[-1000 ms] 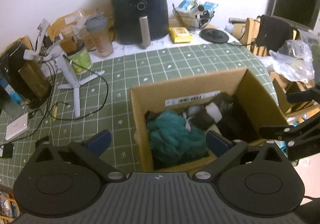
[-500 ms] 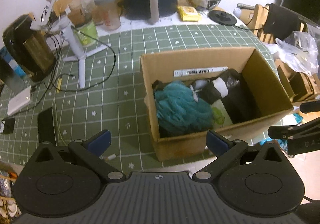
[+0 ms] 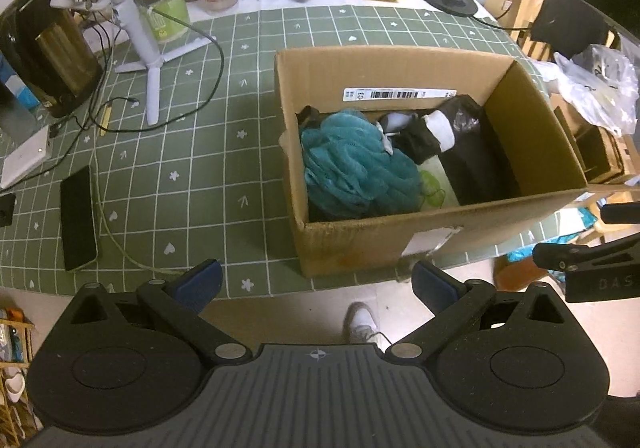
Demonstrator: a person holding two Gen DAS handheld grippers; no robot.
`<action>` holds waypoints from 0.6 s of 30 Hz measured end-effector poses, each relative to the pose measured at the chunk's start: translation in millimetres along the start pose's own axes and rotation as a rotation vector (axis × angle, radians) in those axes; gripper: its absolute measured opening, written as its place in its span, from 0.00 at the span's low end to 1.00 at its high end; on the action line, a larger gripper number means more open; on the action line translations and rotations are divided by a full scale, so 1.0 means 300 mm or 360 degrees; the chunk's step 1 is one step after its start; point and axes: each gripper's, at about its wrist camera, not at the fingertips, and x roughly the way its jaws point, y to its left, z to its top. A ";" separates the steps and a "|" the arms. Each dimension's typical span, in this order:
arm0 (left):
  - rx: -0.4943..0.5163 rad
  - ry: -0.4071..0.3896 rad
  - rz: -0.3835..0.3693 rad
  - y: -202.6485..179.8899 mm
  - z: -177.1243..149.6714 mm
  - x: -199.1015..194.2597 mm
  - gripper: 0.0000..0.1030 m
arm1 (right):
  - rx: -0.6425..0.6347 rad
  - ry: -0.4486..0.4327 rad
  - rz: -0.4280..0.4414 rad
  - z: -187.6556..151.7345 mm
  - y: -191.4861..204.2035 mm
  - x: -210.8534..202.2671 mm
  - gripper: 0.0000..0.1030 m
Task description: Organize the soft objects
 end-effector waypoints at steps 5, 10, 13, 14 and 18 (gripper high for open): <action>-0.0002 0.0019 -0.0014 -0.006 -0.003 0.006 1.00 | -0.0004 0.0014 -0.0013 -0.001 -0.001 0.009 1.00; -0.0009 0.0026 -0.0019 -0.008 -0.002 0.012 1.00 | -0.0011 0.0024 -0.0022 -0.002 -0.004 0.011 1.00; -0.0013 0.0029 -0.0019 -0.009 0.000 0.014 1.00 | -0.0013 0.0026 -0.0026 0.000 -0.002 0.014 1.00; -0.0013 0.0030 -0.0018 -0.008 0.000 0.014 1.00 | -0.0012 0.0025 -0.0028 0.000 -0.001 0.014 1.00; -0.0016 0.0036 -0.0007 -0.009 0.001 0.016 1.00 | -0.0012 0.0029 -0.0031 0.001 -0.004 0.018 1.00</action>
